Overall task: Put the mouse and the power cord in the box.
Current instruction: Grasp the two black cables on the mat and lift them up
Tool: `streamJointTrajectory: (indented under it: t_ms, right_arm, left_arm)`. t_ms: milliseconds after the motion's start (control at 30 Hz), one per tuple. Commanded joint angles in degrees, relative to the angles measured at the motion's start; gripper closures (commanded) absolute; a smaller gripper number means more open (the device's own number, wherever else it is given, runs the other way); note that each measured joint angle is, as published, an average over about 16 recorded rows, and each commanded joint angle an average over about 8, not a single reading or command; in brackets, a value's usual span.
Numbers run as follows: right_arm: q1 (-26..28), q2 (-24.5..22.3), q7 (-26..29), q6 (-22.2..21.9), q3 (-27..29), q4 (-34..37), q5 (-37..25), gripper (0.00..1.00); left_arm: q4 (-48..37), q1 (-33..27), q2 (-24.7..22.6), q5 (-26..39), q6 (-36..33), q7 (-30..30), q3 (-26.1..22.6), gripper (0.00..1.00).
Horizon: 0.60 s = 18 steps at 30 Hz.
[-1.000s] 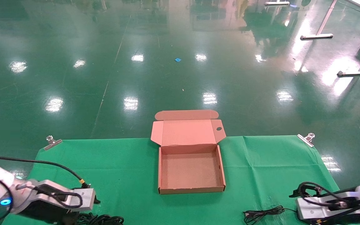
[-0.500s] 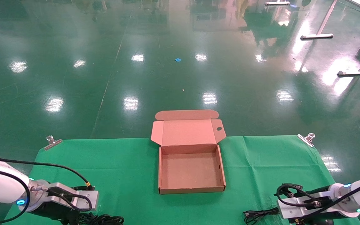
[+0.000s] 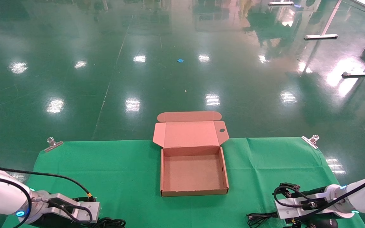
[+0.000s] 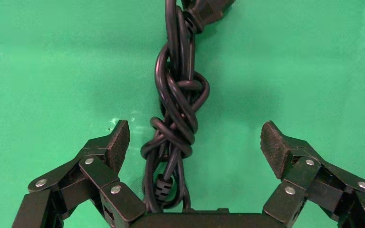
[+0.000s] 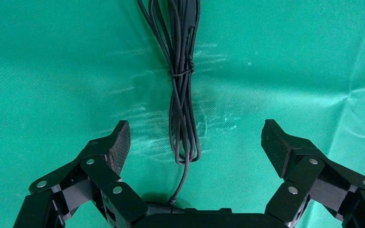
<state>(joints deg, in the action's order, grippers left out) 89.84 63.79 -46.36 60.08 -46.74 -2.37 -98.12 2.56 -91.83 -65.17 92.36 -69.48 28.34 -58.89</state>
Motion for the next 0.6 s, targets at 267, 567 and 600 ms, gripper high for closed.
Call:
streamJointTrajectory:
  t_ms: [267, 567, 600]
  right_arm:
    - [0.0, 0.5, -0.6, -0.8, 0.2, 1.0, 0.3, 1.0]
    - [-0.1, 0.3, -0.5, -0.6, 0.2, 0.7, 0.3, 1.0]
    - [-0.1, 0.3, -0.5, -0.6, 0.2, 0.7, 0.3, 1.0]
  left_arm:
    - [-0.8, 0.1, -0.3, -0.4, 0.4, 0.7, 0.3, 1.0]
    - [-0.5, 0.1, -0.2, -0.4, 0.3, 0.5, 0.3, 1.0]
    - [-0.5, 0.1, -0.2, -0.4, 0.3, 0.5, 0.3, 1.0]
